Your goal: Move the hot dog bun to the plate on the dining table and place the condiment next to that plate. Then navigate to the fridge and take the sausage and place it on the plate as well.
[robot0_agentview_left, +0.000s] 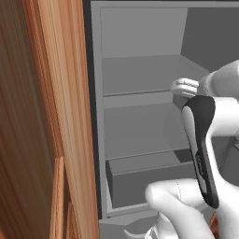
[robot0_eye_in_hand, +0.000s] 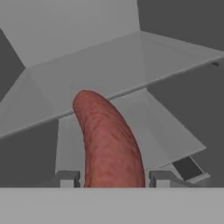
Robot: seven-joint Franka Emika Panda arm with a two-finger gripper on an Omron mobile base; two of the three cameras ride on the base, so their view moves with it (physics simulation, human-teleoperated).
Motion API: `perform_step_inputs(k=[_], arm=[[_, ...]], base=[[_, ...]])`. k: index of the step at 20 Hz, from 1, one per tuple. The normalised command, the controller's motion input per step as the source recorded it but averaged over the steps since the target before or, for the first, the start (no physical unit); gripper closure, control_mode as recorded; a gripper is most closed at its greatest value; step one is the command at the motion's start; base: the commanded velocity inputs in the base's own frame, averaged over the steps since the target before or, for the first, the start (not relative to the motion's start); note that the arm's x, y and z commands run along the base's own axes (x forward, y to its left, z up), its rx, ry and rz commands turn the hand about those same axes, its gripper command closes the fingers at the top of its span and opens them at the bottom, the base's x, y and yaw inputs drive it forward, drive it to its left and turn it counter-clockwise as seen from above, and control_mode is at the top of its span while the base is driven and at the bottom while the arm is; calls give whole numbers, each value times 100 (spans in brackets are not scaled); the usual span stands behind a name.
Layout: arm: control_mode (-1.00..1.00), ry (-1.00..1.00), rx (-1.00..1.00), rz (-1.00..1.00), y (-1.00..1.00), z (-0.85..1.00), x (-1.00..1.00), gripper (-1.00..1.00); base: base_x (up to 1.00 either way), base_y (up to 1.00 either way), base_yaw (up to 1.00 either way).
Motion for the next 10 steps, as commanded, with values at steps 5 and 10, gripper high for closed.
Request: perform_step_inputs(k=[5, 10], arm=[[-100, 12, -13, 8, 18, -51, -53, 100], [100, 5, -6, 2, 4, -19, -26, 100]], base=[[0, 0, 0], [-37, 0, 0]])
